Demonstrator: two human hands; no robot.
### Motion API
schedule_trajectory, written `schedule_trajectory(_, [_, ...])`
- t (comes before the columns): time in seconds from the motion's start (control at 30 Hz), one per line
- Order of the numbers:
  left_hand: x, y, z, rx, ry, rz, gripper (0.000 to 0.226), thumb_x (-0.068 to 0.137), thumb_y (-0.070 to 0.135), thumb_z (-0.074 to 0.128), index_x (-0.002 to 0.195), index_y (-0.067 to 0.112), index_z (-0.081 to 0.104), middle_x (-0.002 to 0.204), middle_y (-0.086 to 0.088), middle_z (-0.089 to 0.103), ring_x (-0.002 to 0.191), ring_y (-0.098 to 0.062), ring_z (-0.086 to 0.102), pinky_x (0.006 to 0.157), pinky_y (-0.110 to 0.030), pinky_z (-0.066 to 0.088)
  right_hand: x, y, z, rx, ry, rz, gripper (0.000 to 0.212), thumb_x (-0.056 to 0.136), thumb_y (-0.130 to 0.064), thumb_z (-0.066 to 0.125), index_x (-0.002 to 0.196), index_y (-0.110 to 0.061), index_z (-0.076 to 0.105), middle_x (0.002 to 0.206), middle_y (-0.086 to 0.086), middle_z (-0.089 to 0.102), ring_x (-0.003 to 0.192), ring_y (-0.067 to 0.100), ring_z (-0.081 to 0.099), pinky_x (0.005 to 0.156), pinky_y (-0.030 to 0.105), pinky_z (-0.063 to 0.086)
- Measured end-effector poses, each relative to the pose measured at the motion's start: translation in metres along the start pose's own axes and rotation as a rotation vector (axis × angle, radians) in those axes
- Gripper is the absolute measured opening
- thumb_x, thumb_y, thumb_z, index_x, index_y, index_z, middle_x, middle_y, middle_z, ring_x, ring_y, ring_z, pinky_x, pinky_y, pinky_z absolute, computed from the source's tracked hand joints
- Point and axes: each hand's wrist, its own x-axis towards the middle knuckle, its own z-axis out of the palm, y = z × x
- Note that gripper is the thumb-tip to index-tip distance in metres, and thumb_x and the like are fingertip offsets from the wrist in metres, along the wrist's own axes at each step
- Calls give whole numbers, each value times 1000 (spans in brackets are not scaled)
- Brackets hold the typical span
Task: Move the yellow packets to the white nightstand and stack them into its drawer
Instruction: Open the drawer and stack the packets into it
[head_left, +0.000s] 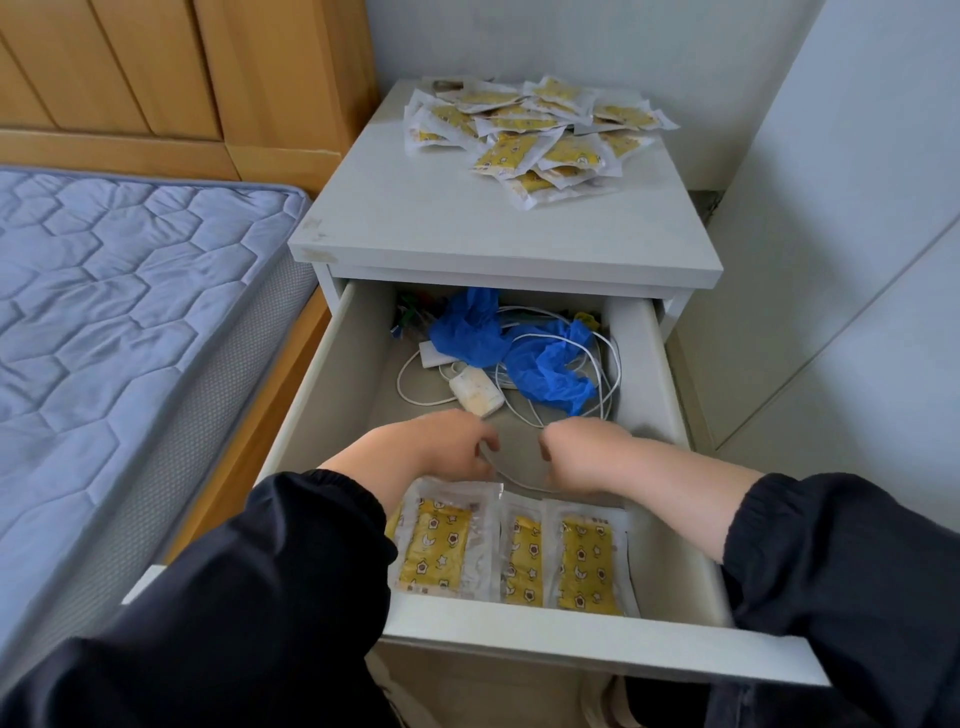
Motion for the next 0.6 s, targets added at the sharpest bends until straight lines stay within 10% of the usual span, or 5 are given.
schedule_trajectory(0.27, [-6,14,-29,-177,432,-12,35,94,26,50,129,26,54,115,5,63,101,-15,58,88,-31,48,-16,26,-36,342,419,24,39,91,-21,50,130,-20,49,116,2,61,101,24,58,84,35,49])
schedule_trajectory(0.6, [-14,38,-111,-249,972,163,35,91,10,51,125,17,57,116,3,59,99,-12,57,86,-28,47,-39,51,-101,542,908,-71,32,92,-11,49,123,-18,52,90,-7,59,83,16,59,71,30,48])
